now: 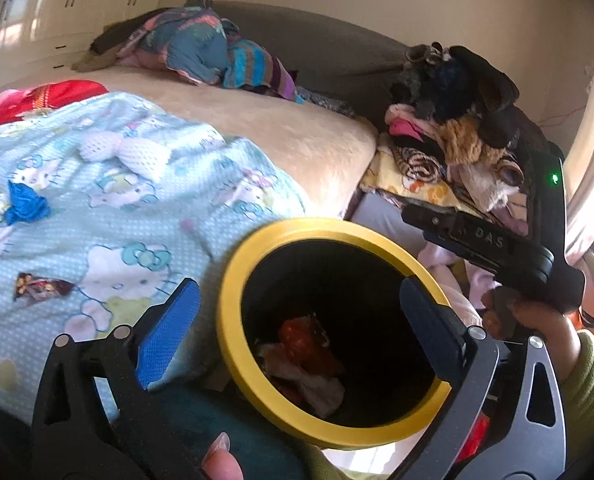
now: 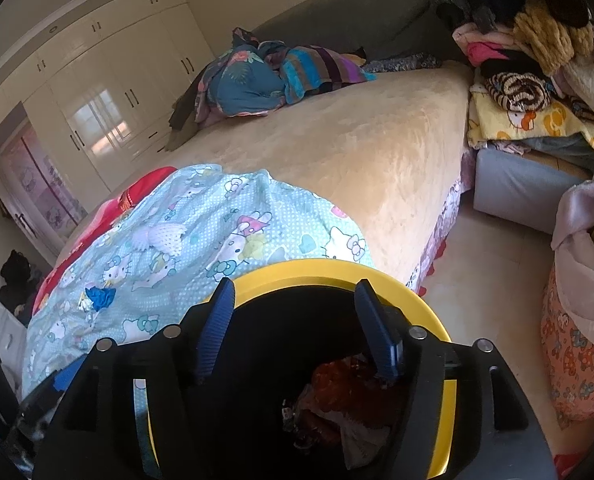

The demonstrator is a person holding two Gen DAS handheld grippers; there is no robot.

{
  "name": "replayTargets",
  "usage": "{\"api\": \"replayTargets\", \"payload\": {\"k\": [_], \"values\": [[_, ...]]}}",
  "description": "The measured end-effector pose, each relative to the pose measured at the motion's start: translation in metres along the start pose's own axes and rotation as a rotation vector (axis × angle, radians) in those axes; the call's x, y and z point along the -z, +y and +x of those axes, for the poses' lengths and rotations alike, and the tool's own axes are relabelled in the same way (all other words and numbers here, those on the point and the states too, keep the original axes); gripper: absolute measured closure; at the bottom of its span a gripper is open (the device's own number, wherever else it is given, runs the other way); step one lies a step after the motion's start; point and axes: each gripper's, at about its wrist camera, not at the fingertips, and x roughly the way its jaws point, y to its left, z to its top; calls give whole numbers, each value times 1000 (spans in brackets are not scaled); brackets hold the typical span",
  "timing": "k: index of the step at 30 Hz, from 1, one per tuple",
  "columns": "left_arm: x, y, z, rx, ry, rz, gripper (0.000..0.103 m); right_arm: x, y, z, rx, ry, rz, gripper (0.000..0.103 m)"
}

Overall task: Collect trash
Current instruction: 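Open the left tool over the bin while the right tool releases the candy stick, then move both open tools back over the blue wrapper and white foam net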

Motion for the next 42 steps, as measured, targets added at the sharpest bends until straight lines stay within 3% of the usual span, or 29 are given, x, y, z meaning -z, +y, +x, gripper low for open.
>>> {"api": "replayTargets", "payload": {"k": [14,42], "values": [[-29,54,-33,-158,-122,-116,11,1,56,-9,-55,-35,-129,32],[-59,164,-84,-373,-248,-377,11,24,159,12,-202,5,-303,30]]}}
